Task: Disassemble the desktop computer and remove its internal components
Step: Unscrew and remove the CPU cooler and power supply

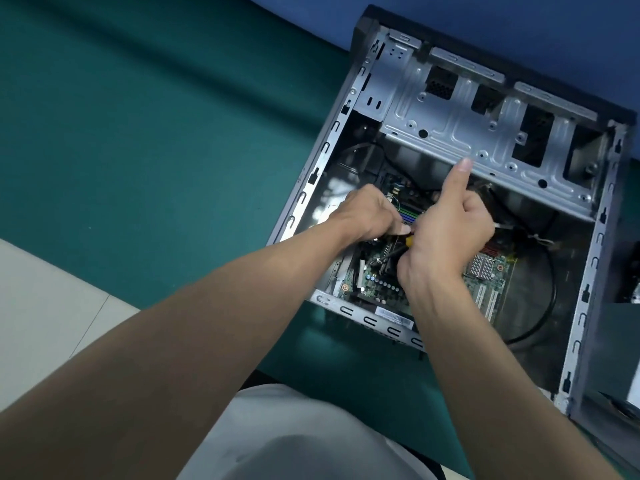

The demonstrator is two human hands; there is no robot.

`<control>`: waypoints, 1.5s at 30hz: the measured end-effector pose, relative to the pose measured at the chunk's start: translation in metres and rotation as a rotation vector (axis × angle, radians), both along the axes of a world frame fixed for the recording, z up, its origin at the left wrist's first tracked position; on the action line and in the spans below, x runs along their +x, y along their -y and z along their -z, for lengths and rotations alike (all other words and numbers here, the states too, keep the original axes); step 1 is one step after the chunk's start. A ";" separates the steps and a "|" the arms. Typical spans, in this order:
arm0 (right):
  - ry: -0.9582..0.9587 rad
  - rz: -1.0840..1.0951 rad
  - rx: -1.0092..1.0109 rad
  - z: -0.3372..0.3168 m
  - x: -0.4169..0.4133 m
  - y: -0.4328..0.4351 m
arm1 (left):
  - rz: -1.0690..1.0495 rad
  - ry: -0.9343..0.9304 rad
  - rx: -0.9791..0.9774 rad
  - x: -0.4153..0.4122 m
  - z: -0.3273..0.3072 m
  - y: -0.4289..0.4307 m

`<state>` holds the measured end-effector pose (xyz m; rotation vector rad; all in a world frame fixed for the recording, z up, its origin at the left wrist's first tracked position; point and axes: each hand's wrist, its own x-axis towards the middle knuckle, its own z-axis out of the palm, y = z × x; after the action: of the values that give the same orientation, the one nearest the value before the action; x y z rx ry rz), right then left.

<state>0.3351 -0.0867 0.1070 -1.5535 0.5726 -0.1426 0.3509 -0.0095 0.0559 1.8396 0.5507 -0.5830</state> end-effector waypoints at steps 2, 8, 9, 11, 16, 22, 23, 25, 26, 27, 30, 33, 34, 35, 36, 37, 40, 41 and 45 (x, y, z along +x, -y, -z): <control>0.023 -0.324 0.157 0.001 0.003 0.006 | 0.006 0.016 0.047 -0.002 0.002 -0.003; -0.200 -1.054 0.109 -0.010 0.044 0.041 | 0.048 0.000 0.102 -0.002 -0.001 -0.002; -0.147 -1.057 -0.110 -0.011 0.044 0.041 | 0.047 -0.004 0.092 -0.002 -0.001 -0.002; -0.014 -0.983 -0.547 -0.009 0.033 0.035 | 0.036 -0.002 0.101 -0.002 -0.001 -0.002; 0.058 -0.274 -0.078 -0.002 -0.010 -0.007 | 0.045 -0.006 0.115 -0.003 -0.002 -0.002; -0.172 -1.035 0.294 -0.011 0.024 0.022 | 0.057 -0.035 0.040 -0.001 0.002 -0.002; -0.182 -1.083 0.164 -0.013 0.032 0.025 | 0.073 -0.025 0.072 -0.002 0.003 -0.002; -0.079 -1.196 -0.508 -0.019 0.039 0.030 | 0.037 0.020 0.113 -0.004 0.003 -0.003; -0.039 -1.227 -0.894 -0.022 0.040 0.035 | 0.014 0.036 0.077 -0.004 0.005 -0.003; -0.047 -1.237 -1.177 -0.026 0.039 0.039 | -0.002 0.029 0.041 -0.004 0.004 -0.002; -0.405 -1.341 -1.262 -0.045 0.039 0.048 | 0.014 -0.019 0.013 -0.002 0.001 0.000; -0.372 -1.511 -1.238 -0.049 0.037 0.041 | 0.020 -0.005 0.041 -0.001 -0.002 0.000; -0.288 -1.546 -1.278 -0.052 0.034 0.035 | 0.029 -0.008 0.057 -0.001 -0.001 -0.001; -0.211 -1.577 -1.320 -0.055 0.032 0.030 | 0.041 -0.005 0.079 -0.001 -0.001 -0.002; -0.150 -1.599 -1.360 -0.057 0.029 0.026 | 0.051 -0.006 0.104 -0.002 -0.002 -0.003; -0.097 -1.618 -1.403 -0.060 0.027 0.024 | 0.065 -0.005 0.125 -0.003 -0.003 -0.002; 0.101 -1.727 -1.508 -0.063 0.019 0.023 | 0.073 -0.009 0.110 -0.003 -0.007 -0.002; 0.159 -1.785 -1.519 -0.064 0.016 0.023 | 0.071 -0.007 0.111 -0.003 -0.006 -0.002; 0.226 -1.907 -1.583 -0.065 0.022 0.030 | 0.057 0.008 0.114 -0.002 -0.001 -0.003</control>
<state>0.3572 -0.1168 0.1719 -2.7723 -1.7718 0.8804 0.3494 -0.0070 0.0573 1.9694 0.5371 -0.5921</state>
